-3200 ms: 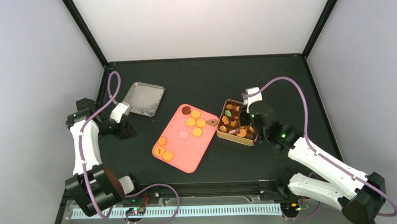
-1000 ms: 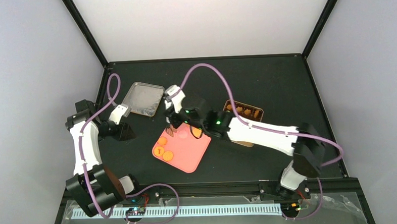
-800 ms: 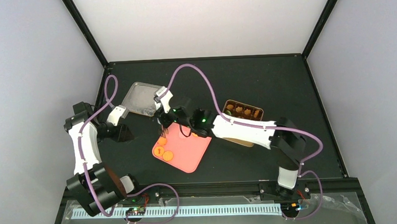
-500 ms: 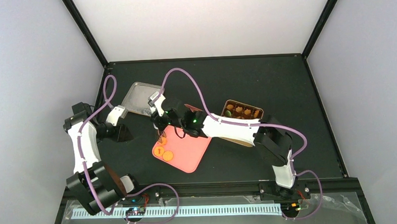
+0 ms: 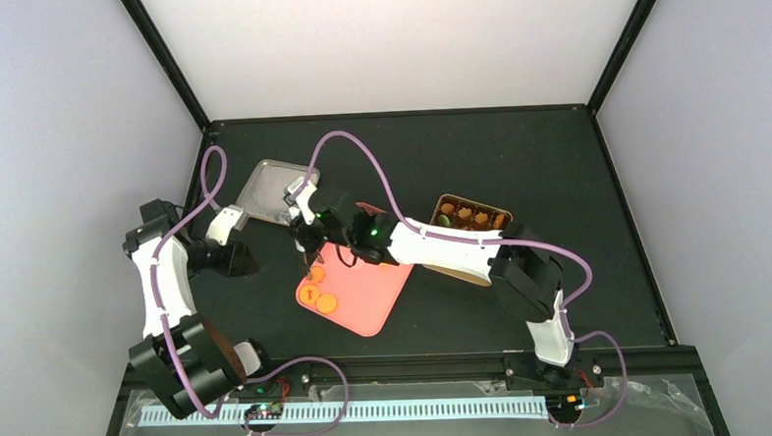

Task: Pack the cookies
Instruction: Position the fake cookies on the plate.

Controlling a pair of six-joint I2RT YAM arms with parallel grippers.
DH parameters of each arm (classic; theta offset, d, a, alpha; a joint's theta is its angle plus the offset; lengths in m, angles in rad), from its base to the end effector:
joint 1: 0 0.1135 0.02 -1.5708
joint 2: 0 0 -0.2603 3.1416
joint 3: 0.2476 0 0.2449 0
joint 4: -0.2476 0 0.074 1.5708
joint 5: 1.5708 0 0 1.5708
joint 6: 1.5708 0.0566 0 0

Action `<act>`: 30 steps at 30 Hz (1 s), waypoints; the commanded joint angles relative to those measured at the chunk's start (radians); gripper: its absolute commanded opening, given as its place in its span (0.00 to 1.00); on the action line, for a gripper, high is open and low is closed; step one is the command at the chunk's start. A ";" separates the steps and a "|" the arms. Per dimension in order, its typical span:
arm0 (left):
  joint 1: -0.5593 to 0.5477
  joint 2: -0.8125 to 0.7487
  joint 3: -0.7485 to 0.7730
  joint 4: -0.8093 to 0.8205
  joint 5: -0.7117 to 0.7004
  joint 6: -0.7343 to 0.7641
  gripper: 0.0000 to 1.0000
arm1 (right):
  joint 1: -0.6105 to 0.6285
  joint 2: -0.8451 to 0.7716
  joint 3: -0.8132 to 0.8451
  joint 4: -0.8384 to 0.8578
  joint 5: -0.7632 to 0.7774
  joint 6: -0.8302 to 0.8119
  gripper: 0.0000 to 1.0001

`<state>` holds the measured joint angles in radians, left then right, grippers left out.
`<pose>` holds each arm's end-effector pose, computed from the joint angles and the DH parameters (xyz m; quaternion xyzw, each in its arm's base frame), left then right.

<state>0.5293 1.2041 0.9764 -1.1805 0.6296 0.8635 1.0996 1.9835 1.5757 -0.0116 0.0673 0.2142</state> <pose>0.1816 0.0676 0.2432 0.1824 0.9303 -0.1872 0.2572 0.2237 0.4307 0.2598 -0.3426 0.7654 0.3099 0.4481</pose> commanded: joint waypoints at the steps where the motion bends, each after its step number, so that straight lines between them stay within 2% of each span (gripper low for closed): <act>1: 0.008 -0.008 0.028 -0.021 0.028 0.029 0.50 | 0.001 0.008 0.036 -0.023 -0.009 -0.016 0.33; 13: 0.008 -0.009 0.030 -0.022 0.032 0.032 0.50 | 0.006 -0.023 -0.043 -0.040 0.037 -0.061 0.32; 22: 0.008 -0.008 0.019 -0.016 0.033 0.032 0.50 | 0.010 -0.141 -0.215 0.029 0.117 -0.080 0.31; 30: 0.009 -0.009 0.021 -0.017 0.036 0.032 0.50 | 0.019 -0.221 -0.299 0.055 0.184 -0.097 0.30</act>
<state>0.5289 1.2041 0.9775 -1.1816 0.6338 0.8726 1.1114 1.8008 1.3117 0.0467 0.1772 0.1535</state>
